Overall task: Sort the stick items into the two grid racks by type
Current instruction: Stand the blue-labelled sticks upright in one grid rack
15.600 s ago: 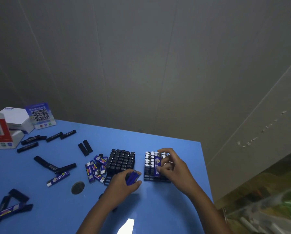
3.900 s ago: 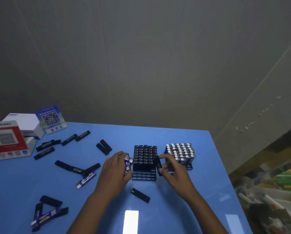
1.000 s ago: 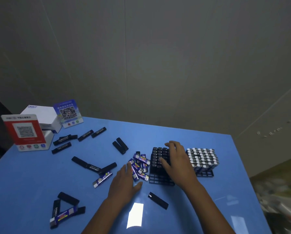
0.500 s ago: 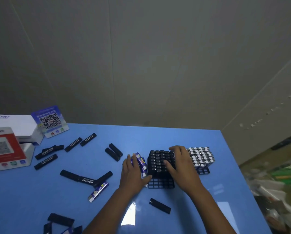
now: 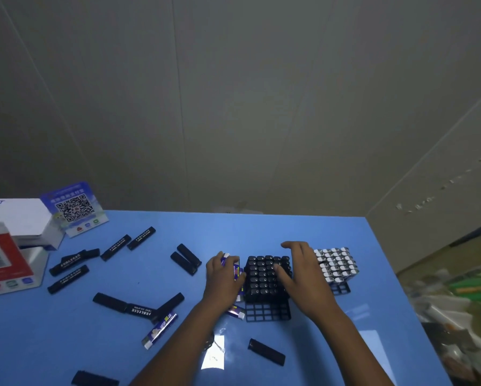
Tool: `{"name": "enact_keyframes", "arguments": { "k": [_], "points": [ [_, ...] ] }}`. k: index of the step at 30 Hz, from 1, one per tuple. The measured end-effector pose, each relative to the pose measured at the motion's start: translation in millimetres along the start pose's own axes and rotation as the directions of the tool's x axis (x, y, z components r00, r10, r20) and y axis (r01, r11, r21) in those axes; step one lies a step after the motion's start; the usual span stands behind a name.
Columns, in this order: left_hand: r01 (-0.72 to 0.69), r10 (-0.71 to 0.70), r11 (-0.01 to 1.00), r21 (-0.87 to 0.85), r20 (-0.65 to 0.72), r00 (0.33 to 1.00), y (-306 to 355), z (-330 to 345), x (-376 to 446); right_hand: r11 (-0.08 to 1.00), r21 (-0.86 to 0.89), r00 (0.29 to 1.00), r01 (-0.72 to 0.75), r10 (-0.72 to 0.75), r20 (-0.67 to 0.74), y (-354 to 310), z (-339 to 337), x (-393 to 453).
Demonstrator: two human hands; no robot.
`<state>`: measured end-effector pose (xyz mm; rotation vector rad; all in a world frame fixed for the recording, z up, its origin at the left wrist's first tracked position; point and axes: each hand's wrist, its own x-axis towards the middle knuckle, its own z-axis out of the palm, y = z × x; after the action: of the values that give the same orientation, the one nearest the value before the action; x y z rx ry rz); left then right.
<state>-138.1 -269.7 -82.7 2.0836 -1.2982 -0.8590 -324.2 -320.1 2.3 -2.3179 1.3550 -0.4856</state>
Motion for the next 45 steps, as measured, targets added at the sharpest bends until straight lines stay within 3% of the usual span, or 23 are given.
{"name": "enact_keyframes", "arguments": {
  "k": [4,13,18,22,28,33,40,45],
  "points": [
    [-0.036,0.038,0.995,0.097,-0.015,0.999,-3,4,-2,1.000,0.004,1.000,-0.003,0.003,0.017,2,0,1],
    [-0.117,0.063,0.938,0.326,0.170,0.983,-21,-21,-23,1.000,-0.028,1.000,-0.001,0.002,0.021,6,3,5],
    [-0.109,0.063,0.853,0.510,0.107,0.992,-23,-19,-33,0.969,-0.240,0.997,0.065,-0.055,0.051,3,3,7],
    [-0.084,0.063,0.792,0.604,0.056,0.996,-21,-17,-32,0.963,-0.265,0.997,0.040,-0.020,0.077,0,4,4],
    [-0.032,0.025,0.755,0.655,0.020,0.999,-21,-14,-26,0.965,-0.259,0.998,0.026,-0.008,0.069,-2,5,-5],
    [0.020,-0.045,0.809,0.587,0.028,0.999,-28,-12,-21,0.970,-0.243,0.999,0.009,0.003,0.050,0,1,-14],
    [-0.004,0.003,0.807,0.591,0.003,1.000,-33,-12,-27,0.973,-0.229,0.999,0.022,-0.015,0.029,6,1,-29],
    [-0.079,0.125,0.846,0.527,-0.052,0.991,-51,-13,-24,0.976,-0.214,0.999,0.041,-0.040,0.010,7,-1,-33]
  ]
}}
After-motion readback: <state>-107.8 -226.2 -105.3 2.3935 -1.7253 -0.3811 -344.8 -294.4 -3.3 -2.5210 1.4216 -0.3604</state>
